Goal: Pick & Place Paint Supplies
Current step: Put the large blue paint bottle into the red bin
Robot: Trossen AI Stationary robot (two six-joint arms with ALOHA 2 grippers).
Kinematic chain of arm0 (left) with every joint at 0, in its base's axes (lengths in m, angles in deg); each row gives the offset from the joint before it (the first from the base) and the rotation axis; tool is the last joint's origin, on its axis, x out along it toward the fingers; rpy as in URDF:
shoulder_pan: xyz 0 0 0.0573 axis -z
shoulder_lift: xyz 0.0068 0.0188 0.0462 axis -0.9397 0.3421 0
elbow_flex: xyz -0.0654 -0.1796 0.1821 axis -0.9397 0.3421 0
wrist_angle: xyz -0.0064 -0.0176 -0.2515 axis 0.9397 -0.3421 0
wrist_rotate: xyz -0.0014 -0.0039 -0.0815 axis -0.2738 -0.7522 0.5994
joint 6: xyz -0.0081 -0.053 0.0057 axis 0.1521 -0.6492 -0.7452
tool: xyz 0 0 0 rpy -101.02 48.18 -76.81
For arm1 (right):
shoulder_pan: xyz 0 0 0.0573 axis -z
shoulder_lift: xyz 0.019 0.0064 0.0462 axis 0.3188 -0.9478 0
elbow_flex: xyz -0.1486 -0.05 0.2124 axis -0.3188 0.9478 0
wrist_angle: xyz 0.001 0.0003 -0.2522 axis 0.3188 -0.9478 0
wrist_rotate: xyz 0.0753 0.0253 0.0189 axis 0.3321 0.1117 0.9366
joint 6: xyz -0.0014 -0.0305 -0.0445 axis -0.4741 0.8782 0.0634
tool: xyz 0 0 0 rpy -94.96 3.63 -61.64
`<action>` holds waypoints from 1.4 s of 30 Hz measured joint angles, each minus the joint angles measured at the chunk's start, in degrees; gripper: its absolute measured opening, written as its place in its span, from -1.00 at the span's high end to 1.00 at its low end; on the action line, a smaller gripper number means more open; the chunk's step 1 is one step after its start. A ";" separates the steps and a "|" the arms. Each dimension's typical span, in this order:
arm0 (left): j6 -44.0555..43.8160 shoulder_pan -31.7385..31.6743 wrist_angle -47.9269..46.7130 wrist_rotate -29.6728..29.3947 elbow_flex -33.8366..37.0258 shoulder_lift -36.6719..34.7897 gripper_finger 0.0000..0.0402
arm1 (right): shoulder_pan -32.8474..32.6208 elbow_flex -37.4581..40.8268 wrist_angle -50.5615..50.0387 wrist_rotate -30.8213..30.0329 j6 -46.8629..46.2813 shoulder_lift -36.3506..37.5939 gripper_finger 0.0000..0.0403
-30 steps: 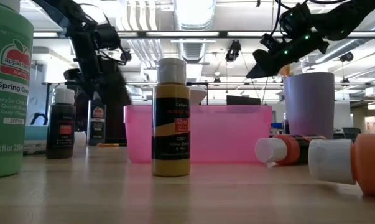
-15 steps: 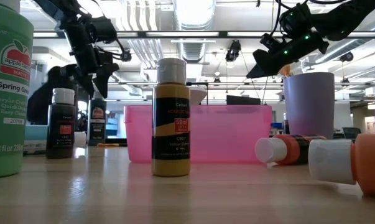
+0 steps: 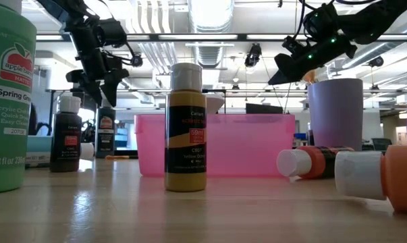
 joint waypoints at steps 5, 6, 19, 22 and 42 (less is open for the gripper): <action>0.02 0.00 0.02 -0.02 0.11 0.02 -0.12 | -0.04 0.00 0.00 0.00 0.00 0.00 0.70; 0.03 0.00 0.02 -0.02 0.11 0.02 -0.08 | -0.04 0.00 0.02 0.00 0.00 0.00 0.71; 0.94 0.00 0.11 -0.02 0.11 0.02 0.39 | -0.02 0.00 0.01 0.00 0.04 0.00 0.58; 0.94 0.00 0.11 -0.02 0.11 0.02 0.39 | -0.02 0.00 0.00 0.00 0.28 0.00 0.53; -1.93 2.51 -11.39 3.34 -8.87 -0.26 0.37 | 0.00 0.00 -0.04 0.00 0.42 0.00 0.37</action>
